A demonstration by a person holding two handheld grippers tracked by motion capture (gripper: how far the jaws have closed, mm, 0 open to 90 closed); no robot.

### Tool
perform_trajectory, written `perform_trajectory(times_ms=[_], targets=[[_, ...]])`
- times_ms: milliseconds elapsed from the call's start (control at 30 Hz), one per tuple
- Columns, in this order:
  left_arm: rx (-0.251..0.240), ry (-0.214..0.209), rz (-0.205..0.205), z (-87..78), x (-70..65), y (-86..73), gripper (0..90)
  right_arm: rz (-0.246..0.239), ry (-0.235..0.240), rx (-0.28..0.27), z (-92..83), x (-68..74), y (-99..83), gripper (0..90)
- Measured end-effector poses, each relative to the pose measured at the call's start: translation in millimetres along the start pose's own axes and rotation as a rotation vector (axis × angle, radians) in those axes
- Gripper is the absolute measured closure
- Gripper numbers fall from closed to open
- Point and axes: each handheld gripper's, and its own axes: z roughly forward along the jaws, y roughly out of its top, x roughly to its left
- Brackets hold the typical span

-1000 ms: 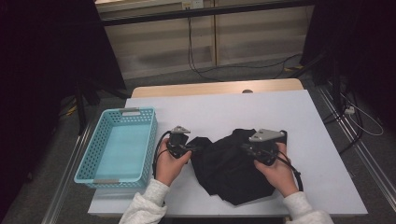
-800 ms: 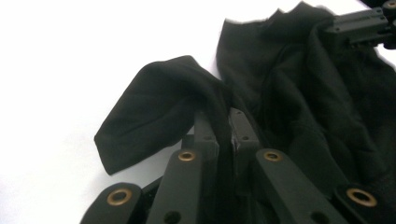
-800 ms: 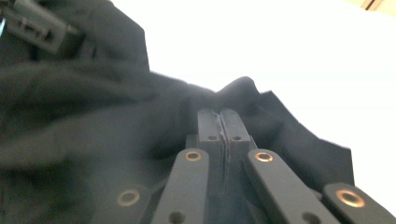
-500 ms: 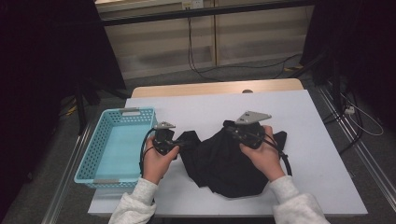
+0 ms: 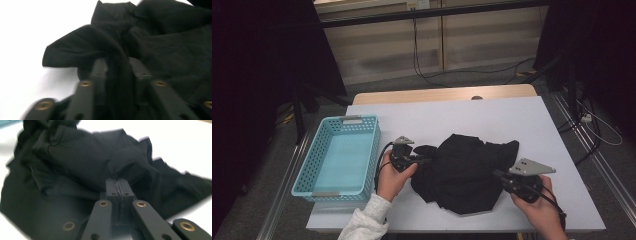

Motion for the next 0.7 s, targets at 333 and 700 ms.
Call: perform_trajectory(times_ms=[333,700], targets=[[-0.021,0.018,0.043,13.8,-7.3,12.5,30.6,0.035,-0.079,0.101,-24.9,-18.2,-40.9,89.7],[0.001,0.002,0.062,21.6,-11.5,7.3,29.6,0.096,-0.128,0.145,-31.5,-41.0,-57.0,87.7]])
